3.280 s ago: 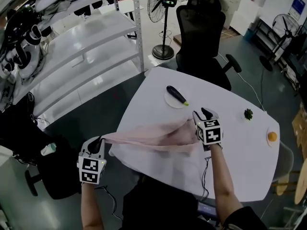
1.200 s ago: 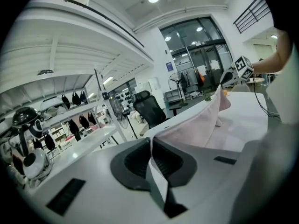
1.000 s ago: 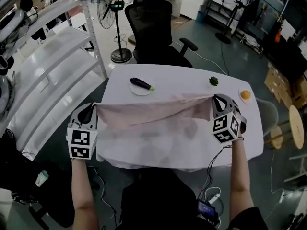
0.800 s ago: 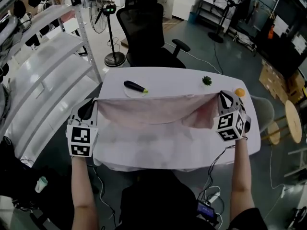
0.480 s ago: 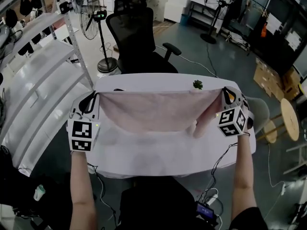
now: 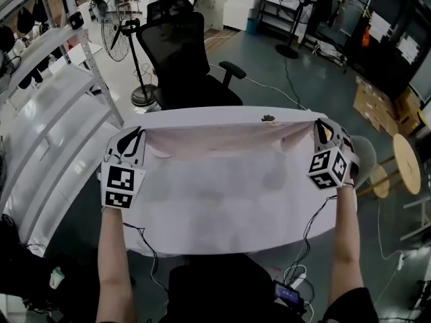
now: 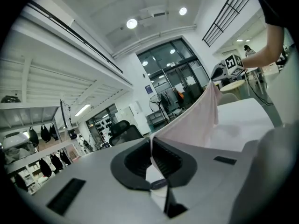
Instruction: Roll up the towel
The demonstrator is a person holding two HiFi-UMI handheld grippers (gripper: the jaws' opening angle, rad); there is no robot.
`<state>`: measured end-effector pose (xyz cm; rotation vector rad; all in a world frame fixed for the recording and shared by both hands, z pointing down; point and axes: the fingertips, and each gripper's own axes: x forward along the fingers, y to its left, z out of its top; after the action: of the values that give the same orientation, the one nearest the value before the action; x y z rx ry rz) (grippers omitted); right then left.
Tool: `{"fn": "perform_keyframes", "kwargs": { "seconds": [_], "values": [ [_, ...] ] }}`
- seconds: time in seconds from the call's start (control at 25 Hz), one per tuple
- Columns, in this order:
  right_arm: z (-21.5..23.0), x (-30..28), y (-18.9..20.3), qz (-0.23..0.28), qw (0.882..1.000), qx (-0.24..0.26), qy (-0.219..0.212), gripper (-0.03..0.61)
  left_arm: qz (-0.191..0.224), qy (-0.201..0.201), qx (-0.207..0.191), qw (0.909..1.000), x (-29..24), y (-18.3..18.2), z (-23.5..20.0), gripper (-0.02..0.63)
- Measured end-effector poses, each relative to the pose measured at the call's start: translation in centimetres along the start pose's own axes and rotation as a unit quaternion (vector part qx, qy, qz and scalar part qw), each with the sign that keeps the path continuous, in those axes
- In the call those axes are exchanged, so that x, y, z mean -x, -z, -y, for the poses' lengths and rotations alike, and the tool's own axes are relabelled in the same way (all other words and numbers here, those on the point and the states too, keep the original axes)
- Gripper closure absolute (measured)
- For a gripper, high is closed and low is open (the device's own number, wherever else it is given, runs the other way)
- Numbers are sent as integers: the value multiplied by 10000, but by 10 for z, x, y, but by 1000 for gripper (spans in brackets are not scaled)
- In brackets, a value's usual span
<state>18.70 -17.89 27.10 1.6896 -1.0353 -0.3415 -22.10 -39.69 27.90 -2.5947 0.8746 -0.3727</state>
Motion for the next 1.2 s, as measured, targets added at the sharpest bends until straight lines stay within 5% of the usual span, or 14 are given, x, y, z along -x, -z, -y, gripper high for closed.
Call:
{"fn": "perform_keyframes", "kwargs": {
  "seconds": [0.24,0.6,1.0,1.2],
  "values": [
    [-131,44,60,-477,9926,-23,-1118,560,-878,1018,-244,9906,33,88,56,588],
    [-262,112,109,-1154,9706,-312,-2091,560,-1922,2296,-364,9534,103,198,133,589],
    [-346,171,127,-1528,9505,-539,-2652,560,-2846,2949,-926,9074,178,283,176,589],
    [-369,181,136,-1654,9405,-831,-2849,557,-3018,2996,-1089,8985,197,300,191,589]
  ]
}}
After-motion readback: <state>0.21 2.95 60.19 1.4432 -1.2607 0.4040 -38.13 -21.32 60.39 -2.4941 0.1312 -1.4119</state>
